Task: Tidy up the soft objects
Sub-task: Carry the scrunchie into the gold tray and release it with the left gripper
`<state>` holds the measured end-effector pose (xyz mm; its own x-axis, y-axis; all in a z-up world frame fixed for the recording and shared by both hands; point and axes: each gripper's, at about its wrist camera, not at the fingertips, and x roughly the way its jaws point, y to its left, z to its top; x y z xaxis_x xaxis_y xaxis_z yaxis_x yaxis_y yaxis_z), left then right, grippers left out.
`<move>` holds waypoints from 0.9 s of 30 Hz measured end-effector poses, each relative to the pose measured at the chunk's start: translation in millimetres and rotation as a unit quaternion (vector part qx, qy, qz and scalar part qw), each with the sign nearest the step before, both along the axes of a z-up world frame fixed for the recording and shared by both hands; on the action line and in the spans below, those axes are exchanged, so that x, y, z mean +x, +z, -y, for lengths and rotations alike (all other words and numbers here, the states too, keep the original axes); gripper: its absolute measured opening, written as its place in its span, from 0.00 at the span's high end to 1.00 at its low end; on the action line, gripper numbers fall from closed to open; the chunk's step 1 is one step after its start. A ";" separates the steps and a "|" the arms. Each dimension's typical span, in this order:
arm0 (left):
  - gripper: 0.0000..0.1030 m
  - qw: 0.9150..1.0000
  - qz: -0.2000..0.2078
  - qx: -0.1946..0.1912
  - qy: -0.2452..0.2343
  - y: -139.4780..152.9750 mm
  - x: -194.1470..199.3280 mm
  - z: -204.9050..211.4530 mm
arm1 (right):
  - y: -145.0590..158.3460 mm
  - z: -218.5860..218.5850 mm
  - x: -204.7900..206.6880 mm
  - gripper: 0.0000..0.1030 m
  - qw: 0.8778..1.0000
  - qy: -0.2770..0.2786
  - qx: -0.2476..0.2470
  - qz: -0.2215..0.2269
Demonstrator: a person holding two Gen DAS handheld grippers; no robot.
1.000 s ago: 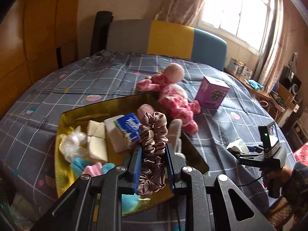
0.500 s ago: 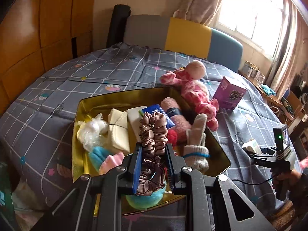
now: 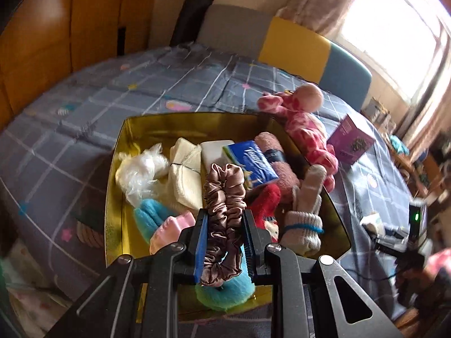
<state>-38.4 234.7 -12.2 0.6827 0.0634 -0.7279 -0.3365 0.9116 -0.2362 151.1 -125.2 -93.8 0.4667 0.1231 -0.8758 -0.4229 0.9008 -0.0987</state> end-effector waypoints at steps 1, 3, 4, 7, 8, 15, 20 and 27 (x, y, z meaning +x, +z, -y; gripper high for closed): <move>0.77 1.000 -0.002 -0.012 0.004 -1.8 1.6 -4.9 | 0.0 0.4 0.2 0.42 1.000 0.000 0.000 0.000; 0.77 0.999 -0.002 -0.038 0.015 -4.3 4.3 -17.4 | 0.0 0.3 0.7 0.42 1.000 0.000 0.000 -0.001; 0.77 0.998 0.000 -0.053 0.022 -5.1 5.6 -24.6 | -0.1 -0.1 0.6 0.42 1.000 0.000 0.000 0.000; 0.77 0.996 0.001 -0.081 0.035 -7.2 12.8 -41.7 | -0.1 -0.4 0.8 0.42 1.000 0.000 -0.001 0.000; 0.77 0.996 -0.001 -0.079 0.037 -7.7 16.3 -44.0 | -0.1 -0.3 0.9 0.42 1.000 0.000 -0.002 0.000; 0.60 0.997 -0.044 -0.062 0.030 -31.5 45.3 -46.0 | -0.4 -1.2 1.8 0.43 1.000 0.000 -0.003 0.000; 0.15 0.997 -0.056 -0.036 0.032 -44.7 47.3 -38.3 | -1.0 -1.3 1.9 0.42 1.000 -0.001 -0.003 0.000; 0.03 0.995 -0.042 0.026 0.087 -39.4 31.0 -35.3 | -1.1 -1.7 1.6 0.42 1.000 -0.002 -0.003 0.000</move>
